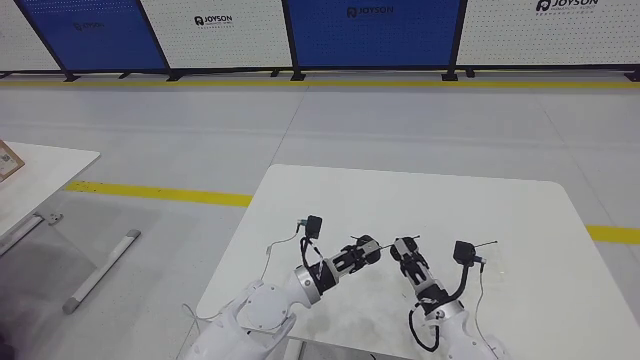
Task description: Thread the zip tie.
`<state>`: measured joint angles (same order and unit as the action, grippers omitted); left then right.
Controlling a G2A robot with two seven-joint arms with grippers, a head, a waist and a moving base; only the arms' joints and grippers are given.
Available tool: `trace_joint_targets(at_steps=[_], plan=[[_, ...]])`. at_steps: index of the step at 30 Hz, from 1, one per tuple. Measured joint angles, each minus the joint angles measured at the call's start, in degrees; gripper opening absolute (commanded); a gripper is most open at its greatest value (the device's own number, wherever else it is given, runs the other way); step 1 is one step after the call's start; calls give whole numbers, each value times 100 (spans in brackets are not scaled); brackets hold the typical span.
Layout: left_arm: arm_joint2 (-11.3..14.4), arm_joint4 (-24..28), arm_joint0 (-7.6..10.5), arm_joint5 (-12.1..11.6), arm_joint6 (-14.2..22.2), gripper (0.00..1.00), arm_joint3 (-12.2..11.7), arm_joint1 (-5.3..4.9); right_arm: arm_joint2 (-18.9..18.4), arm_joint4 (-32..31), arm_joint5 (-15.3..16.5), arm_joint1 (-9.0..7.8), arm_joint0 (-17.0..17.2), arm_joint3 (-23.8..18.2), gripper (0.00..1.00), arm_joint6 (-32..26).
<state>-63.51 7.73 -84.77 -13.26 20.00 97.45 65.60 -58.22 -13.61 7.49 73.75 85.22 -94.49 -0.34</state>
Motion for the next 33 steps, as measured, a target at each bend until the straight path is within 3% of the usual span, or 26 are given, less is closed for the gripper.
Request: trace_joint_targets(at_steps=[6,13,19,26,31,33], plan=[[-47,-22,-9,-14,21,0,-16,-15,53,196,200,49,-76,149,0,-10],[-73,-24,-19,80,-185,0,-36,-9,-174,393,466,37,96,89,0,85],[-57,-6,6,76,-148,0,-59,-7,-283,278,337,29,211,-42,0,104],[-40,-331,-6,152,-230,0,-62,-19,-245,41,100,64,214,-79,0,293],[-11,-436,-22,178,-253,10,-37,-20,-179,-39,-40,98,147,-21,0,326],[-6,-451,-25,187,-238,1,-24,-22,-164,-54,-70,110,130,-8,0,332]])
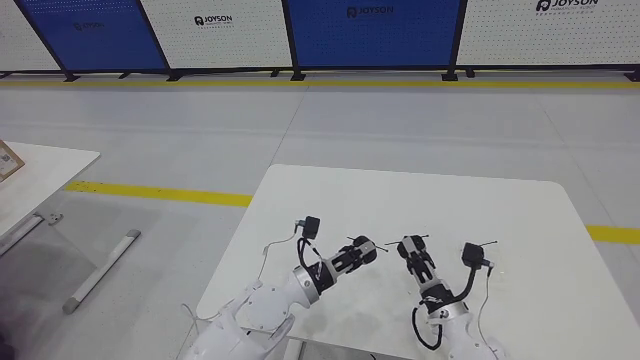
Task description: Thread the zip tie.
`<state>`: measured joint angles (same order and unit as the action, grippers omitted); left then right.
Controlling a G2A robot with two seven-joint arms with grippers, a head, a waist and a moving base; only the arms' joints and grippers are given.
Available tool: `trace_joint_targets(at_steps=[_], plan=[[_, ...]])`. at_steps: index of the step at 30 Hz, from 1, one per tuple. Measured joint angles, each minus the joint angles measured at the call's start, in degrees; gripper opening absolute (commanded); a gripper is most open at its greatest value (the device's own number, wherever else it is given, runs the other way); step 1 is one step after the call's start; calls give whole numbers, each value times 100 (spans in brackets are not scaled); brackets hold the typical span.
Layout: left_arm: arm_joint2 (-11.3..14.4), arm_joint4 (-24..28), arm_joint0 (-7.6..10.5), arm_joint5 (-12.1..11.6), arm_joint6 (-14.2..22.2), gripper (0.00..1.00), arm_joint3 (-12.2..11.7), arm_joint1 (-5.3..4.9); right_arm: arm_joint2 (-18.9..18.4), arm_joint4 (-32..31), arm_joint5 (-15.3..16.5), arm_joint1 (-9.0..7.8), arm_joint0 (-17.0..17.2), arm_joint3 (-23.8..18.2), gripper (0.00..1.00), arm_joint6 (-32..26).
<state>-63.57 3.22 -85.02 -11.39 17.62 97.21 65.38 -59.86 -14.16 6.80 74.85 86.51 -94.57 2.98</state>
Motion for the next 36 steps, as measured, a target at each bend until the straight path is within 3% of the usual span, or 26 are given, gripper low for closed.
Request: trace_joint_targets(at_steps=[18,30,36], plan=[[-30,162,39,-91,-292,0,-42,26,-383,48,298,-26,425,-267,0,55],[-34,92,11,-119,-260,0,-49,23,-448,-33,277,-24,522,-401,0,-84],[-29,56,-16,-147,-244,0,-22,21,-382,-108,120,2,450,-362,0,-97]])
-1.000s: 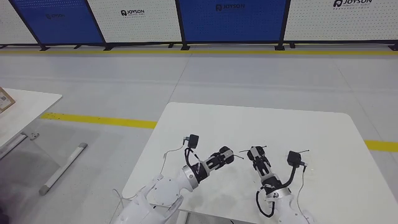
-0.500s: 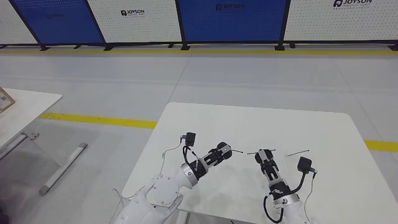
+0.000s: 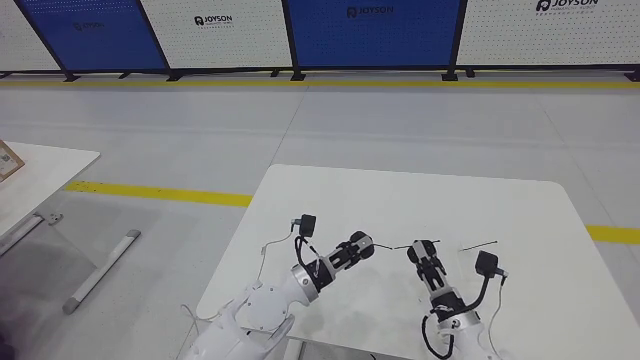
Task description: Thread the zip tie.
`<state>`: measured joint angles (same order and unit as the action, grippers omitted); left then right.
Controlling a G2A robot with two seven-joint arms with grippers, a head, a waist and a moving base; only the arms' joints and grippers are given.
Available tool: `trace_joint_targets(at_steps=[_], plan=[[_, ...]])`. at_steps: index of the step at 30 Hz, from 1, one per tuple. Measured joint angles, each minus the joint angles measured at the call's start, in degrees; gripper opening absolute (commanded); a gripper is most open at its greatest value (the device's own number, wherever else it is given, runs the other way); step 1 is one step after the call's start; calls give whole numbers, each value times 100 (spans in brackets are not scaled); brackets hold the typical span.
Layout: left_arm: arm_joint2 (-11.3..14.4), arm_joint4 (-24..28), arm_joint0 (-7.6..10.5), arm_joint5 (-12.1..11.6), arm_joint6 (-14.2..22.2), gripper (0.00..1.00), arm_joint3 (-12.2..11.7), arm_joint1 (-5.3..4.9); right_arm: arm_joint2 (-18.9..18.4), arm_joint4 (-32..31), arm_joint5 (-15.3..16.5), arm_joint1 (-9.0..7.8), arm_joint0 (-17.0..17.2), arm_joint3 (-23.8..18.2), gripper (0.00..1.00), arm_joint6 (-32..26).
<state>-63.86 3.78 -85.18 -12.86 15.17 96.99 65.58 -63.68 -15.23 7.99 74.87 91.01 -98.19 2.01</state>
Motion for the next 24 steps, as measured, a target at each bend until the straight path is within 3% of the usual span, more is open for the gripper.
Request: trace_joint_targets(at_steps=[24], plan=[[-12,-52,-30,-68,9,0,14,-4,31,-79,-91,59,-20,6,0,-21]])
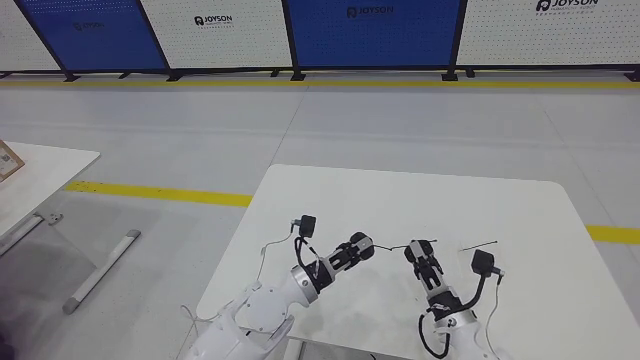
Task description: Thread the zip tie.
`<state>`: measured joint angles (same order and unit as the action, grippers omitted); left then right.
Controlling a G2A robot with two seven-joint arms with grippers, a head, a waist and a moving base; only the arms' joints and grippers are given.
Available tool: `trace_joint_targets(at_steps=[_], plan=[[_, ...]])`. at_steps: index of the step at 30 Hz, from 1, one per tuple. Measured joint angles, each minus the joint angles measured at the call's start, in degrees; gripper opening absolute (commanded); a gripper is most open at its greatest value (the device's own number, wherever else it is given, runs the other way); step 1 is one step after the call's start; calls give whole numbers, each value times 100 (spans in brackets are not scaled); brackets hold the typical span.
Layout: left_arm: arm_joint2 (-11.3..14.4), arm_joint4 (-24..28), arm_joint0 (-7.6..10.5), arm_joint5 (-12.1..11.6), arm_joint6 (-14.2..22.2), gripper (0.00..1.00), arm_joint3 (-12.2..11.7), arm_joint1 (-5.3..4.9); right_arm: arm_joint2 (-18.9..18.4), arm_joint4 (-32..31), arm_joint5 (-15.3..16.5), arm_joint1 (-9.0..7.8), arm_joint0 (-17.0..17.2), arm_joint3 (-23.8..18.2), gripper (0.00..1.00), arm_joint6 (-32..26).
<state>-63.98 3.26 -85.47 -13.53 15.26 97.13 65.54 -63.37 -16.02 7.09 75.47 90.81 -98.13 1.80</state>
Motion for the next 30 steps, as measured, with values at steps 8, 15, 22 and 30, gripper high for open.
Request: trace_joint_targets(at_steps=[8,15,22,30], plan=[[-4,-12,-4,6,-24,0,7,1,10,48,0,22,-36,60,0,-24],[7,-80,6,10,-85,0,-10,5,-82,32,86,15,81,-26,0,20],[41,-217,5,41,-146,0,18,10,-96,6,40,23,104,-50,0,9],[55,-245,13,75,-139,0,1,13,-77,-15,-11,39,70,-19,0,-36]])
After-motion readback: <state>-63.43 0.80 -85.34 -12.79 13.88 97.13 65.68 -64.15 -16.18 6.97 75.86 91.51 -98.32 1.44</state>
